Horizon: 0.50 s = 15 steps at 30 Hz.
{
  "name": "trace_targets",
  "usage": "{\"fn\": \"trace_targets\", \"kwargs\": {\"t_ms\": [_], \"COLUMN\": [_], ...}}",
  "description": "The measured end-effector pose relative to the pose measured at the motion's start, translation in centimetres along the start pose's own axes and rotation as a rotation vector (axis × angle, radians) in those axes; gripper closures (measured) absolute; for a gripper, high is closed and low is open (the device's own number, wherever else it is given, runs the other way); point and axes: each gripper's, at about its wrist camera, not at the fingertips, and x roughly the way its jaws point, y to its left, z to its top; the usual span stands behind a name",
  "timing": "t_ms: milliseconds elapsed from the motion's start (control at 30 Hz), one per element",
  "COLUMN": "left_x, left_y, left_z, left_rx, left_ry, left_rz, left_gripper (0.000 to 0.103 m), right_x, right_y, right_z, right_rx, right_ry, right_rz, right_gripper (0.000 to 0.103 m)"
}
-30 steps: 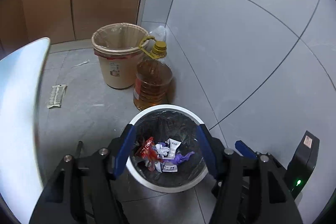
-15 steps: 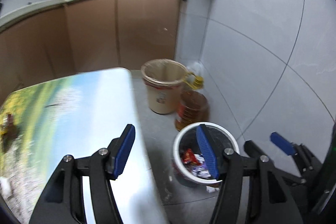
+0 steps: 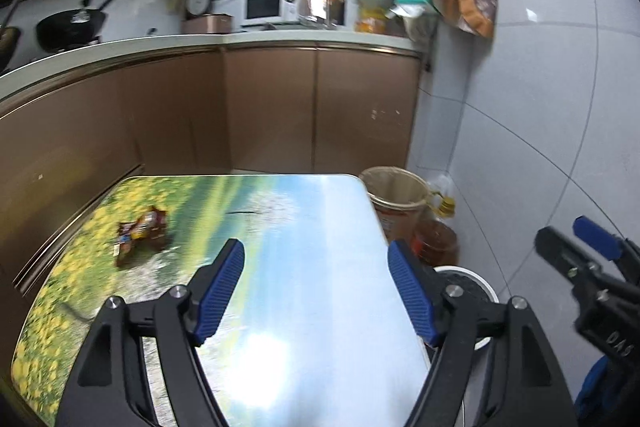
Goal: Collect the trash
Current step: 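Move both tools back over the table toward the remaining trash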
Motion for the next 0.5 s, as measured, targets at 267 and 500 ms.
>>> {"fn": "trace_targets", "kwargs": {"t_ms": [267, 500], "left_x": [-3.1, -5.3], "left_y": [4.0, 6.8], "left_z": [-1.4, -2.3], "left_rx": [-0.056, -0.089], "left_ry": [-0.029, -0.061], "left_rz": [0.066, 0.136], "left_gripper": [0.029, 0.029], "right_x": [-2.2, -3.4], "right_y": [3.2, 5.3], "right_z": [0.4, 0.4], "right_rx": [-0.052, -0.092], "right_ry": [-0.034, -0.049], "right_rz": [0.046, 0.06], "right_gripper": [0.017, 0.001]}}
